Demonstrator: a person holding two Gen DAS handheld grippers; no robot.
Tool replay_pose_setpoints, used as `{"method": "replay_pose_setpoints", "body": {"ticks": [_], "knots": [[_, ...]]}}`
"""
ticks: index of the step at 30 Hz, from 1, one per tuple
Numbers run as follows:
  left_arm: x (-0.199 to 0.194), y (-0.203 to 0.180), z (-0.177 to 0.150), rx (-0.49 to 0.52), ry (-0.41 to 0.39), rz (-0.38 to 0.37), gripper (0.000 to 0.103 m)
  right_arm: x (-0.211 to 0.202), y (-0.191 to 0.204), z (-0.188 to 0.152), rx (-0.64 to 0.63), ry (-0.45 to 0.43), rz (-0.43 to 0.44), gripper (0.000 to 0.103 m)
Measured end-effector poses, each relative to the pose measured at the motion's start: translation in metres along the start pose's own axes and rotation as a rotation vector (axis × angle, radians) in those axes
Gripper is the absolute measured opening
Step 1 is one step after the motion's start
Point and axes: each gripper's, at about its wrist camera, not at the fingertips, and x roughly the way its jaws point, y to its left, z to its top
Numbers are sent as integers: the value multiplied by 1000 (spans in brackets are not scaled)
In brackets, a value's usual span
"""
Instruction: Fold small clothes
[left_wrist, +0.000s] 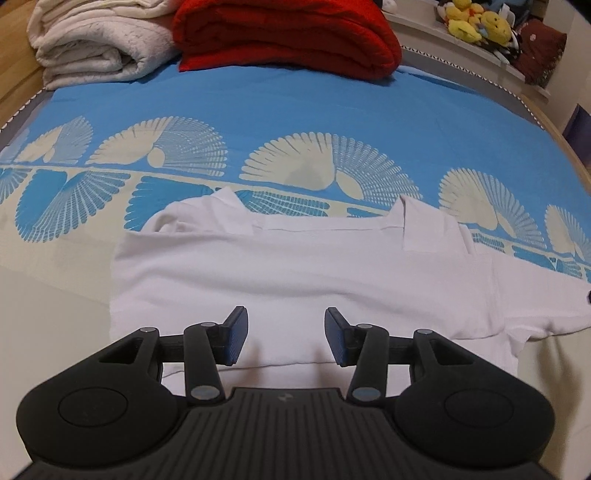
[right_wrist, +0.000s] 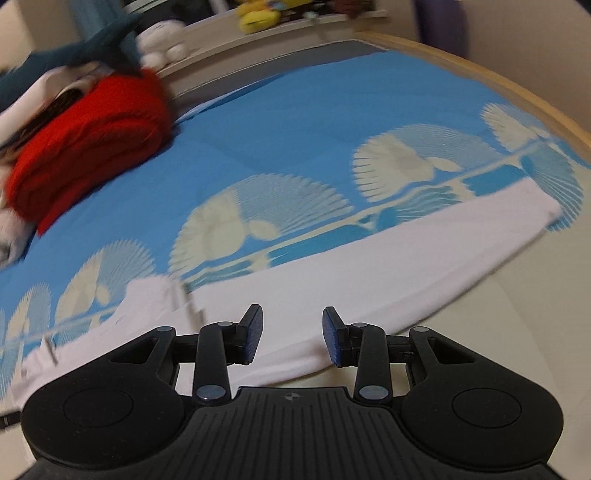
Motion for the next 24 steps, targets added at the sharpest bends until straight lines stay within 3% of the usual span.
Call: {"method": "replay_pose_setpoints", "body": {"ticks": [4, 8, 13, 20, 24], "knots": [[2, -2, 0, 9, 0, 0, 51, -3, -51, 14, 146, -40, -35, 36], [6, -4, 0, 10, 9, 6, 51, -1, -110, 18, 333, -68, -85, 23], [8, -6, -2, 19, 15, 6, 51, 14, -174, 8, 522, -110, -154, 24], [14, -9, -5, 39, 35, 0, 51, 68, -215, -9, 628, -108, -99, 26], [13, -5, -5, 40, 34, -6, 51, 82, -227, -6, 699, -170, -62, 26]]}}
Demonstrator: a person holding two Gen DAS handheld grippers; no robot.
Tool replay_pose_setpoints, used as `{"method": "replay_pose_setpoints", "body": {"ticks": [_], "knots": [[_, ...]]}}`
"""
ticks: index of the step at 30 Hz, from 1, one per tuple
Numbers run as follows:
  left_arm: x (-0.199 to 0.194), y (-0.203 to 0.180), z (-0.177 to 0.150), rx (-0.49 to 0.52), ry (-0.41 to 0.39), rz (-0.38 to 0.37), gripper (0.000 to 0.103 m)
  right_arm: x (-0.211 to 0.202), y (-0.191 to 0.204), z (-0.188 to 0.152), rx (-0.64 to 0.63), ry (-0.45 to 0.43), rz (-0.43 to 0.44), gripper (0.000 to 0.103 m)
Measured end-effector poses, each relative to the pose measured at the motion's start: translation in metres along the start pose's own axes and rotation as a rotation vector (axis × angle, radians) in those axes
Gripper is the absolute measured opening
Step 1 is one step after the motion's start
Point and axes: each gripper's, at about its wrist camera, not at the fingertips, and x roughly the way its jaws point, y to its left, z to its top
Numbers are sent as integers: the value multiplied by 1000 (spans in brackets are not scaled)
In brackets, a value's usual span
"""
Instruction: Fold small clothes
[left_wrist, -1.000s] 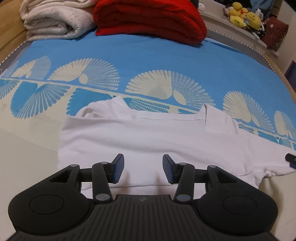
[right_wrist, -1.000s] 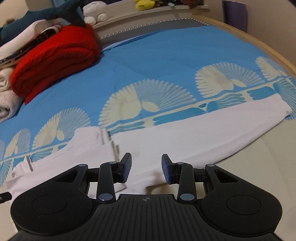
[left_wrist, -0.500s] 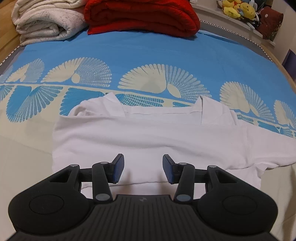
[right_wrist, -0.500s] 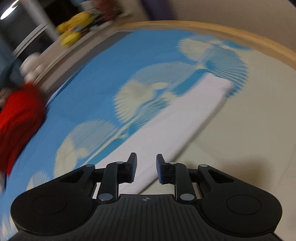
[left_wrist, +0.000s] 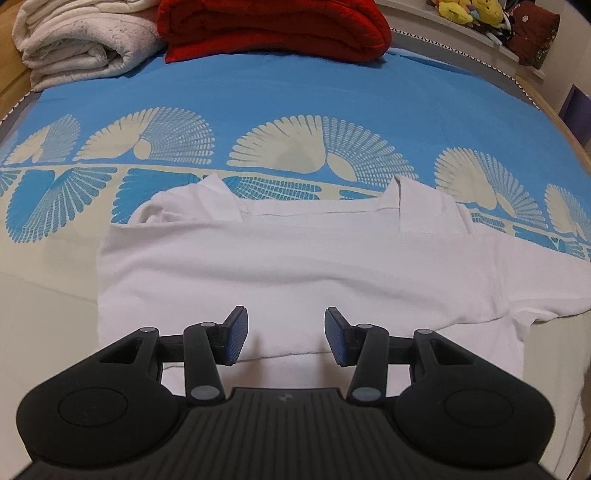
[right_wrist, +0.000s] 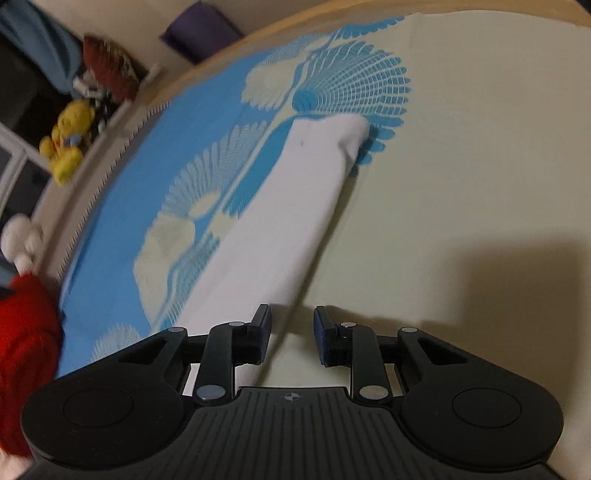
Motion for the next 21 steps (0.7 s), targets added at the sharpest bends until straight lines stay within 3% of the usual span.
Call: {"method": "replay_pose_setpoints", "body": {"ticks": [6, 8, 18, 21], "knots": [[0, 15, 1, -21, 8, 11, 51, 15, -14, 14, 149, -61, 54, 26], [0, 21, 0, -25, 10, 17, 51, 17, -14, 16, 158, -81, 42, 18], [-2, 36, -3, -31, 18, 23, 51, 13, 8, 10, 82, -157, -79, 6], [-2, 42, -6, -30, 21, 27, 51, -1, 40, 5, -37, -236, -127, 4]]}}
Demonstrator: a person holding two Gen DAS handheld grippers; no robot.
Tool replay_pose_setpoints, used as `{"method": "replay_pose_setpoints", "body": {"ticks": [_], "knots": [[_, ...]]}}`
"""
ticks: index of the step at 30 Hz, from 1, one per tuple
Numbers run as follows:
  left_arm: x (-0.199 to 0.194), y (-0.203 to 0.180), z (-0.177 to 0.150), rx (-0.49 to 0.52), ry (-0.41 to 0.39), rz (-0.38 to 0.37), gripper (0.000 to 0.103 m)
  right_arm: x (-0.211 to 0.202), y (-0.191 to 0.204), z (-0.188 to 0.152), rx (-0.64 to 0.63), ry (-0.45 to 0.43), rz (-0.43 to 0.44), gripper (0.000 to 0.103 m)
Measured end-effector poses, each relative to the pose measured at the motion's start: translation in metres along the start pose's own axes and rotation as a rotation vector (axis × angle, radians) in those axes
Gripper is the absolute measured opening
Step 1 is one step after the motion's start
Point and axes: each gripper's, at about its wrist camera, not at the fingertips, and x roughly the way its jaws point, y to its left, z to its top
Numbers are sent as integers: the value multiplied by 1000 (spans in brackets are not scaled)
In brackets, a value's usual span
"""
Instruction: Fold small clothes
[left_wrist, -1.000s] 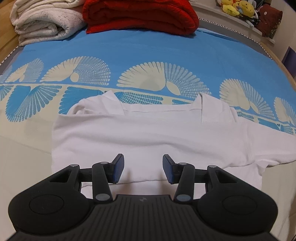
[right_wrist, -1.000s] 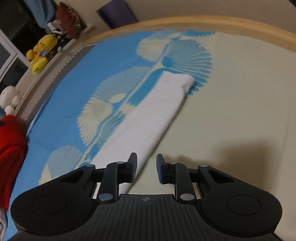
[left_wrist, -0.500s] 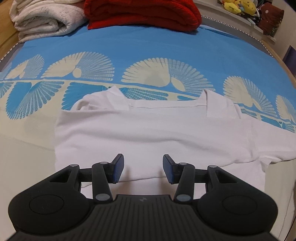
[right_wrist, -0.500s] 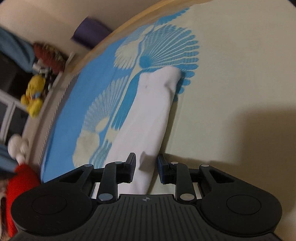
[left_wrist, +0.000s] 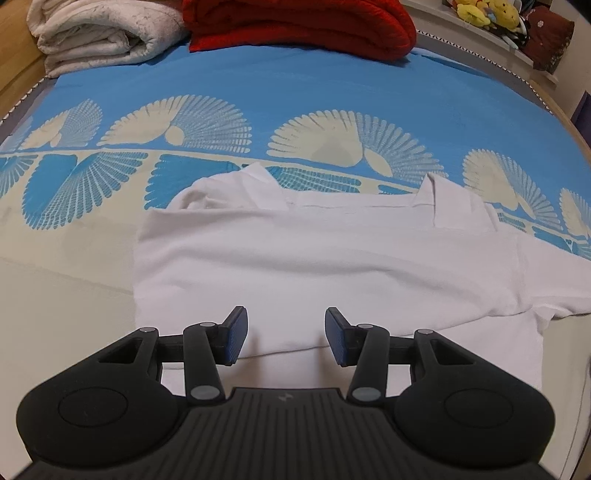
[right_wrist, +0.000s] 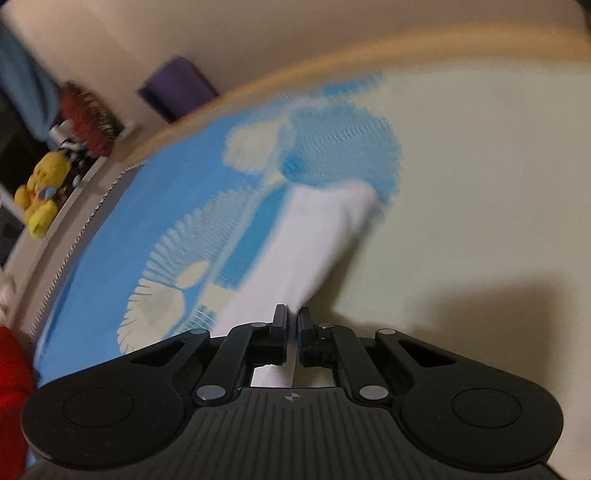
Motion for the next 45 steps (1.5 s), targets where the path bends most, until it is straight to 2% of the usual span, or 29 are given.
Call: {"method": "replay_pose_setpoints", "body": {"ticks": [2, 4, 6, 9, 10, 12, 13, 15, 17, 18, 19, 21, 23, 24, 26, 29, 30, 32, 34, 36, 38, 39, 40, 41, 43, 45], "knots": [[0, 6, 0, -8, 0, 2, 51, -24, 36, -5, -139, -83, 19, 4], [-1, 15, 1, -28, 3, -3, 51, -55, 80, -19, -290, -149, 89, 4], [-3, 32, 8, -73, 5, -21, 51, -106, 134, -54, -480, -201, 255, 4], [-9, 67, 21, -175, -20, 12, 51, -187, 190, -123, -678, -196, 561, 4], [-12, 83, 25, -219, -31, 31, 51, -217, 204, -154, -737, -174, 671, 4], [-15, 108, 29, -289, -40, 56, 51, -259, 217, -212, -835, -92, 825, 4], [-18, 123, 31, -328, -42, 59, 51, -273, 220, -241, -880, -11, 889, 6], [-21, 142, 33, -378, -46, 55, 51, -282, 219, -298, -982, 231, 966, 13], [-24, 156, 34, -410, -51, 54, 51, -278, 207, -358, -1133, 558, 953, 15], [-25, 161, 34, -419, -52, 53, 51, -276, 201, -380, -1225, 671, 907, 15], [-25, 164, 35, -424, -49, 50, 51, -277, 194, -396, -1313, 731, 850, 15], [-22, 169, 35, -442, -32, 21, 51, -282, 188, -399, -1392, 735, 763, 17], [-17, 172, 33, -465, -7, -32, 51, -286, 194, -382, -1382, 731, 713, 19], [-14, 173, 32, -476, 5, -64, 50, -290, 198, -369, -1362, 718, 692, 20], [-5, 171, 27, -479, 20, -107, 47, -298, 207, -336, -1304, 661, 653, 31], [14, 163, 21, -451, 57, -153, 29, -293, 214, -281, -1170, 542, 608, 39], [23, 160, 18, -439, 68, -165, 29, -289, 211, -264, -1115, 503, 606, 39], [40, 153, 10, -414, 99, -163, 29, -274, 197, -237, -1005, 439, 577, 39], [56, 146, 4, -381, 113, -157, 29, -250, 192, -223, -935, 428, 479, 41], [70, 141, 2, -358, 137, -132, 30, -229, 194, -205, -852, 435, 468, 40], [76, 133, 1, -325, 122, -131, 31, -213, 196, -188, -812, 408, 442, 40], [78, 127, 1, -302, 117, -126, 29, -204, 195, -179, -797, 385, 427, 40], [78, 124, 2, -280, 112, -120, 20, -196, 194, -174, -782, 370, 398, 40], [73, 120, 4, -254, 93, -108, 0, -188, 193, -172, -759, 369, 366, 41], [52, 120, 12, -214, -3, -43, 0, -171, 188, -164, -685, 408, 340, 41], [35, 127, 18, -232, -57, 7, 0, -154, 186, -167, -637, 492, 360, 41]]}}
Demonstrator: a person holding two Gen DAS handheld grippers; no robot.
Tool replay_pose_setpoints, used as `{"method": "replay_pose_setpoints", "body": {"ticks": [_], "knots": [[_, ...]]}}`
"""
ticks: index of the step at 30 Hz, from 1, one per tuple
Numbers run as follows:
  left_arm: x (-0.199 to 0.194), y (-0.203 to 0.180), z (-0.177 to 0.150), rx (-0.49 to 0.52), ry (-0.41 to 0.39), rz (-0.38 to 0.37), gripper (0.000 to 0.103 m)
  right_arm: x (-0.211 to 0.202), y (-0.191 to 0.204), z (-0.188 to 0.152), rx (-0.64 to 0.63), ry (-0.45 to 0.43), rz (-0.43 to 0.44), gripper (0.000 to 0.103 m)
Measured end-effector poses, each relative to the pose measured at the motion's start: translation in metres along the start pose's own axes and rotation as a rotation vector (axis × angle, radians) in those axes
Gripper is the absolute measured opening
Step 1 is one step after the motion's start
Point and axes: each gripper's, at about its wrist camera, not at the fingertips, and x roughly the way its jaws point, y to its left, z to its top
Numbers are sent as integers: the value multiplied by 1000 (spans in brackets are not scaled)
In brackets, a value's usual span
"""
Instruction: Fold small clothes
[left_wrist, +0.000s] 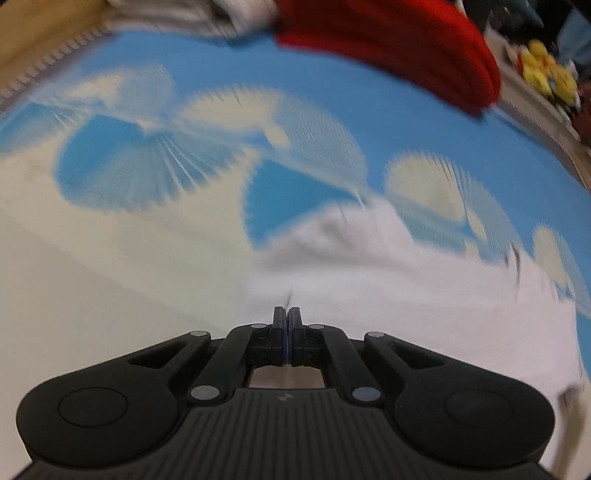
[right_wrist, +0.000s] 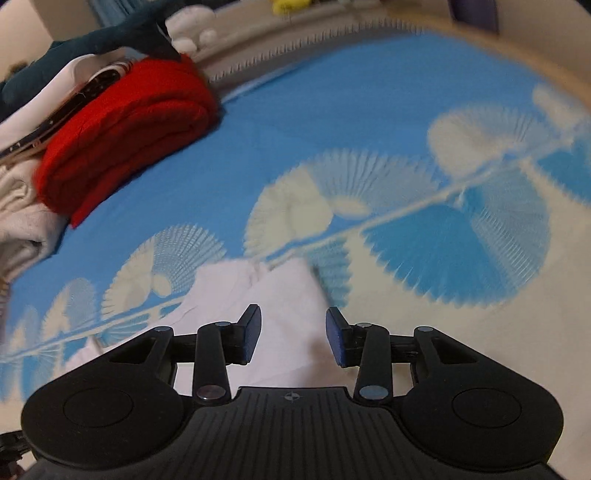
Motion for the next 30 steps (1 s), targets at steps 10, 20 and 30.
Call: {"method": "replay_pose_setpoints", "body": {"ticks": [10, 20, 30], "knots": [[-9, -2, 4, 23, 10, -36, 4, 55, -34, -28, 131, 224, -157, 36], [16, -2, -19, 27, 131, -42, 13, 62, -28, -40, 108, 161, -84, 40], [-59, -43, -34, 100, -14, -25, 44, -12, -1, -34, -32, 22, -115, 41]]}}
